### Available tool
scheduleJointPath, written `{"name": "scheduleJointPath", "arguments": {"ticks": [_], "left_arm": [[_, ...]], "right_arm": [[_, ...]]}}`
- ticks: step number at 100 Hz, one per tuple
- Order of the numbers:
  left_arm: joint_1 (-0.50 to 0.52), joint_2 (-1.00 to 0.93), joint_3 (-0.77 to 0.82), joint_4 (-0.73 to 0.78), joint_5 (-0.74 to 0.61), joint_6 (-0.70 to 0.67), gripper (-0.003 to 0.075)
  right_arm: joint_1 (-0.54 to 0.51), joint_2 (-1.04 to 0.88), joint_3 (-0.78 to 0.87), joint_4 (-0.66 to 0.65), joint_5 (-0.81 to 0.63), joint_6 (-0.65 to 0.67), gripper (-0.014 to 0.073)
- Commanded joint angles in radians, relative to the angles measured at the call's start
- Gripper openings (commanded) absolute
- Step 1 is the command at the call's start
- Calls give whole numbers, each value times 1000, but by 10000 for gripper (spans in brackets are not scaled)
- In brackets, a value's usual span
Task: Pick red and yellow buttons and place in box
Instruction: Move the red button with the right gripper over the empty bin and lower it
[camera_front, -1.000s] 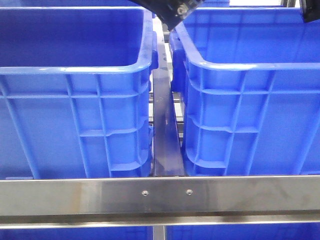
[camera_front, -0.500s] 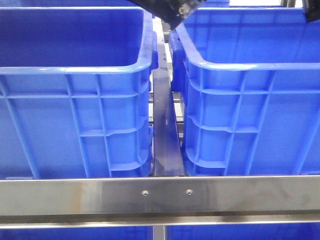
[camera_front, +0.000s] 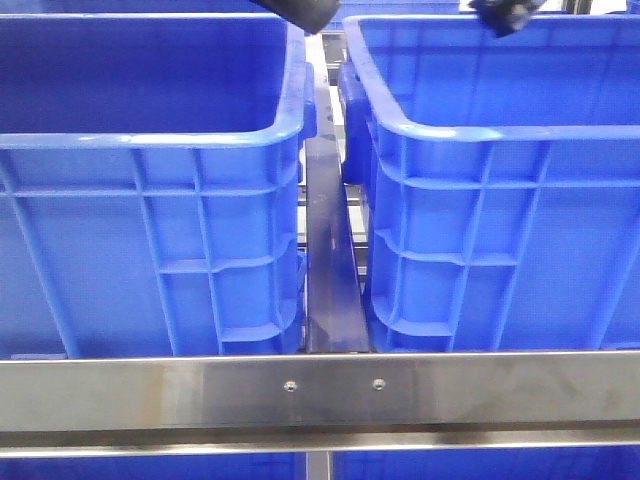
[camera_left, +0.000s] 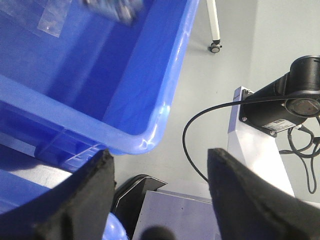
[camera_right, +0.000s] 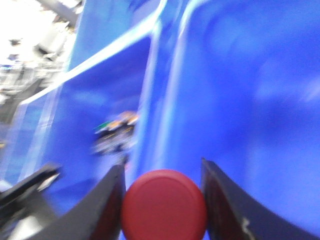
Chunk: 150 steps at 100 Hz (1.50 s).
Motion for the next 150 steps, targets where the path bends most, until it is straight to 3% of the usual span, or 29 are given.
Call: {"name": "scheduleJointPath", "arguments": {"ticks": [1,25,55,85,150], "left_arm": [[1,-47,-31,-73,42,-8,365],[1,-47,-31,-73,42,-8,276],[1,-47,-31,-73,42,-8,205],[1,-47,-31,-73,42,-8,196],[1,-47,-31,-73,42,-8,196]], "right_arm": [[-9,-14,-72,-8,-60,-48,234],[-7,55,-157,-167,-214,-100,234],[-1,197,-227,-182,-324,-253,234],[89,347,-323,-183,-425,-392,234],[107,562,-439,-184,-516,-394,234]]}}
